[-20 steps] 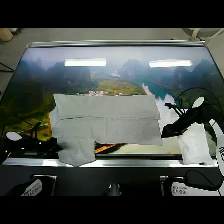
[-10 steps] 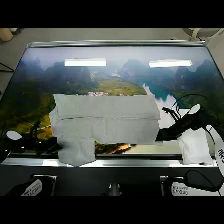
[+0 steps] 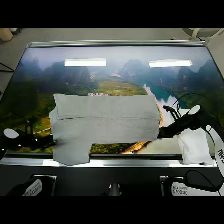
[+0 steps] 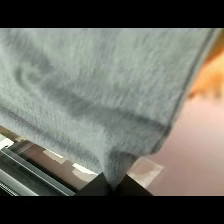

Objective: Fold the shirts.

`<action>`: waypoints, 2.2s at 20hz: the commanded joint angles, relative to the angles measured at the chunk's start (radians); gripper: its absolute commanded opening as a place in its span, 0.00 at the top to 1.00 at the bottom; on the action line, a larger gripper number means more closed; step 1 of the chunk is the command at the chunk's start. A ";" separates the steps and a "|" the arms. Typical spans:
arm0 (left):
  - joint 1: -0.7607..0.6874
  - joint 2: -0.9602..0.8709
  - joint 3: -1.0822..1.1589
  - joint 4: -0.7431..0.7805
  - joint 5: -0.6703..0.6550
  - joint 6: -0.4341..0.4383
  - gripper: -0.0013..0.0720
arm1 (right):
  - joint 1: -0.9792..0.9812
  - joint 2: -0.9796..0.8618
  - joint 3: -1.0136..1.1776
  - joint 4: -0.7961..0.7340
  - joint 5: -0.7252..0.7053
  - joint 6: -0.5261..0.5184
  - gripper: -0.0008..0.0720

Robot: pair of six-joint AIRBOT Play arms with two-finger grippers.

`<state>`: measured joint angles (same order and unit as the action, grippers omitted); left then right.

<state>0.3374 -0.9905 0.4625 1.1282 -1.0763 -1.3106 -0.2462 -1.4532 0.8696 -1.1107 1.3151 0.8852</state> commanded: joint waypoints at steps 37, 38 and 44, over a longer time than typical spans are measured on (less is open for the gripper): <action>-0.149 -0.558 1.056 -0.169 -0.109 0.006 0.35 | -0.028 -0.454 0.653 0.277 -0.063 0.083 0.07; -0.175 -0.543 1.056 -0.169 -0.109 0.006 0.35 | -0.014 -0.471 0.653 0.300 -0.053 0.085 0.07; -0.351 -0.552 1.055 -0.169 -0.025 0.000 0.40 | 0.069 -0.469 0.654 0.368 -0.055 0.129 0.96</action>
<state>0.0616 -1.5429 1.5154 0.9604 -1.1584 -1.3064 -0.2016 -1.9316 1.5219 -0.8150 1.2533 1.0103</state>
